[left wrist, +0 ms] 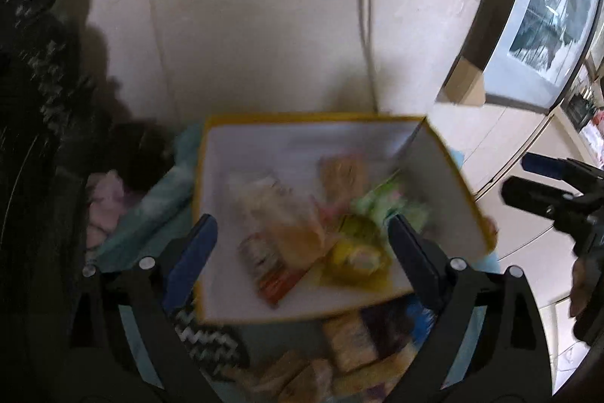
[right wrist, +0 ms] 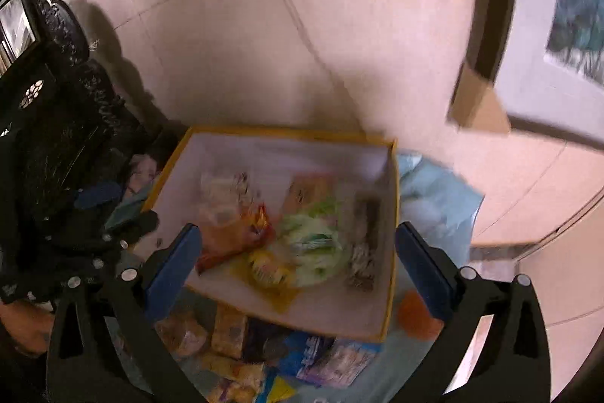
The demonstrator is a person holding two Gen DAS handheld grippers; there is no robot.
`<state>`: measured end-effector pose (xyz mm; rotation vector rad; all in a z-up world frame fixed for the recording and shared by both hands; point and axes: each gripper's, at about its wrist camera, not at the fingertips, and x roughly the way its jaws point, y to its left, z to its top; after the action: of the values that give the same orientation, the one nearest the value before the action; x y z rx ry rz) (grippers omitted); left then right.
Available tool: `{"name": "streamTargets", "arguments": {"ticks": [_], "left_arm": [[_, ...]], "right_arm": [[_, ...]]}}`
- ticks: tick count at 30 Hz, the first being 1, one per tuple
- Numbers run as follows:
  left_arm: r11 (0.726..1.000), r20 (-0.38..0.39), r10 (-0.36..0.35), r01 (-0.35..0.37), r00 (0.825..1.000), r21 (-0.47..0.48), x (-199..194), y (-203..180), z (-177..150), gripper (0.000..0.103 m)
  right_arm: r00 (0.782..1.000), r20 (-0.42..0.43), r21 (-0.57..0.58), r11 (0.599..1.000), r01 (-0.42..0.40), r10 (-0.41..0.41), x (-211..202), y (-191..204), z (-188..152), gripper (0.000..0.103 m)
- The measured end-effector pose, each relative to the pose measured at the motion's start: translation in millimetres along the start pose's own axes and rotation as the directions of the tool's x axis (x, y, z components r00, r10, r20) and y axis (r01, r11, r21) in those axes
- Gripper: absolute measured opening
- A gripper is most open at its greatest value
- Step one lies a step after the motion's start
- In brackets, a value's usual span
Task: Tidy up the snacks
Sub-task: 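Carry the bread bag and green candy bag over the yellow box and release both, then move both tools back from the box to the snack pile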
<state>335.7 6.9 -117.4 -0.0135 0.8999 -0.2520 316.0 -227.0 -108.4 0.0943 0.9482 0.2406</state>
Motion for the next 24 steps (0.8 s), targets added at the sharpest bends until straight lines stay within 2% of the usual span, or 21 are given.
{"name": "streamTargets", "arguments": {"ticks": [3, 5, 8, 10, 13, 15, 18, 21, 24], "left_arm": [[0.998, -0.019, -0.012, 0.011, 1.0, -0.056, -10, 18, -35, 0.093], [0.996, -0.028, -0.007, 0.005, 1.0, -0.084, -17, 25, -59, 0.095], [0.983, -0.086, -0.051, 0.035, 0.995, -0.182, -20, 38, -119, 0.096], [0.983, -0.132, -0.037, 0.012, 0.991, -0.184, -16, 41, -150, 0.096], [0.99, -0.217, 0.029, -0.058, 0.976, -0.129, -7, 45, -196, 0.096], [0.99, -0.26, 0.029, -0.064, 0.965, -0.128, -5, 50, -219, 0.096], [0.992, -0.253, 0.04, -0.068, 0.967, -0.104, -9, 50, -237, 0.096], [0.996, -0.243, 0.049, -0.067, 0.969, -0.066, -12, 47, -242, 0.096], [0.997, -0.232, 0.052, -0.065, 0.971, -0.048, -13, 44, -246, 0.097]], "right_arm": [[0.998, -0.054, 0.003, 1.0, -0.012, 0.012, 2, 1, -32, 0.102], [0.995, -0.101, 0.019, 1.0, -0.019, 0.021, 2, 3, -66, 0.102], [0.983, -0.18, 0.05, 0.998, -0.026, 0.035, 5, 9, -116, 0.102], [0.969, -0.246, 0.056, 0.998, -0.013, 0.026, 11, 13, -155, 0.102], [0.947, -0.322, 0.063, 0.998, 0.008, 0.013, 19, 19, -200, 0.102], [0.935, -0.354, 0.061, 0.998, 0.026, -0.003, 24, 21, -221, 0.102], [0.923, -0.385, 0.047, 0.998, 0.05, -0.029, 31, 25, -244, 0.102], [0.931, -0.351, -0.096, 0.993, 0.071, -0.1, 35, 43, -250, 0.102], [0.939, -0.322, -0.232, 0.972, 0.048, -0.123, 41, 64, -255, 0.102]]}}
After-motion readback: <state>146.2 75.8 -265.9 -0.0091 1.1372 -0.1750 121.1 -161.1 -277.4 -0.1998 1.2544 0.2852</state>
